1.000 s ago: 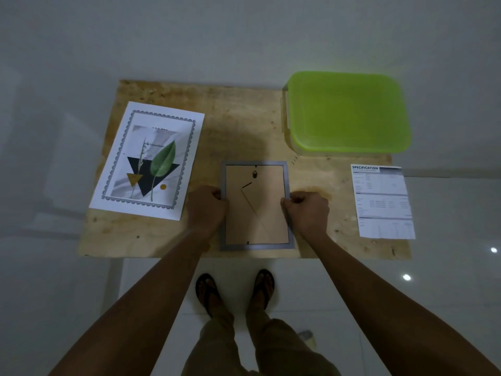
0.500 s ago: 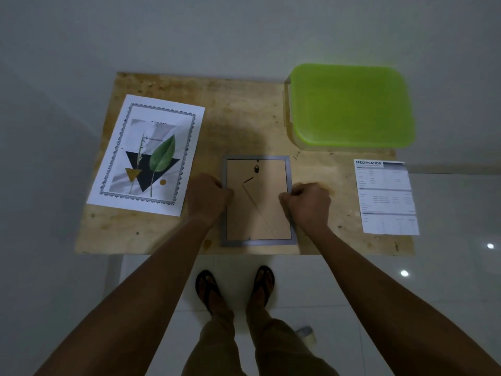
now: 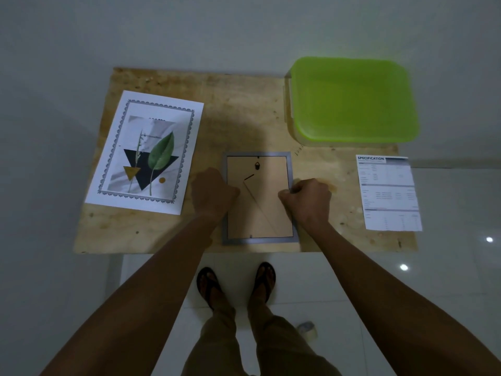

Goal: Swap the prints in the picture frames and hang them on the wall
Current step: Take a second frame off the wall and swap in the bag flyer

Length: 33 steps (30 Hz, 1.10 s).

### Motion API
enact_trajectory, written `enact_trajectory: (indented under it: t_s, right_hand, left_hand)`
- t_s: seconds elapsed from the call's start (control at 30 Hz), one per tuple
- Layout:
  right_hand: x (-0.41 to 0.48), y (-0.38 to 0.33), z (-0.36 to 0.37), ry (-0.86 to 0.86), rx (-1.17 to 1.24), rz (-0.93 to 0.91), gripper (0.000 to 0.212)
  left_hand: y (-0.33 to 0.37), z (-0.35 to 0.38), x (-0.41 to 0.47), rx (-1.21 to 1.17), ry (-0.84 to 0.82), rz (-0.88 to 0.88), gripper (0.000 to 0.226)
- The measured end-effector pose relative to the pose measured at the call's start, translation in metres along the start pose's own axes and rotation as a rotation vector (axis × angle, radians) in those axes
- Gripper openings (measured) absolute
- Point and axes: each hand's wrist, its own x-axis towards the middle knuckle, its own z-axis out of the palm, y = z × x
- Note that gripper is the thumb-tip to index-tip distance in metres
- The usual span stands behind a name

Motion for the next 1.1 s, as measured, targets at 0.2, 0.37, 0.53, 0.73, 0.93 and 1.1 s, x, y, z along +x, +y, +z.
enact_trajectory:
  t_s: [0.2,0.37,0.53,0.73,0.93,1.1]
  right_hand:
    - [0.002,0.015,-0.002,-0.009,0.145,0.034,0.026]
    - [-0.003,0.022,-0.003,-0.036,0.222,0.036,0.025]
    - [-0.004,0.019,-0.003,-0.006,0.243,0.036,0.021]
    - [-0.006,0.017,-0.005,0.012,0.199,-0.012,0.018]
    - [-0.002,0.020,0.000,0.003,0.207,-0.003,0.016]
    - [-0.001,0.023,0.003,0.020,0.237,0.015,0.016]
  left_hand:
    - [0.000,-0.001,0.000,-0.002,-0.007,-0.011,0.028]
    - [-0.011,-0.005,-0.003,-0.065,0.001,0.003,0.026]
    - [-0.016,-0.009,-0.006,-0.093,-0.019,0.061,0.015]
    - [-0.010,-0.008,-0.003,-0.044,-0.018,0.065,0.029]
    - [-0.009,-0.006,0.000,-0.001,-0.018,0.064,0.023]
    - [-0.017,-0.007,0.005,-0.022,-0.031,0.063,0.014]
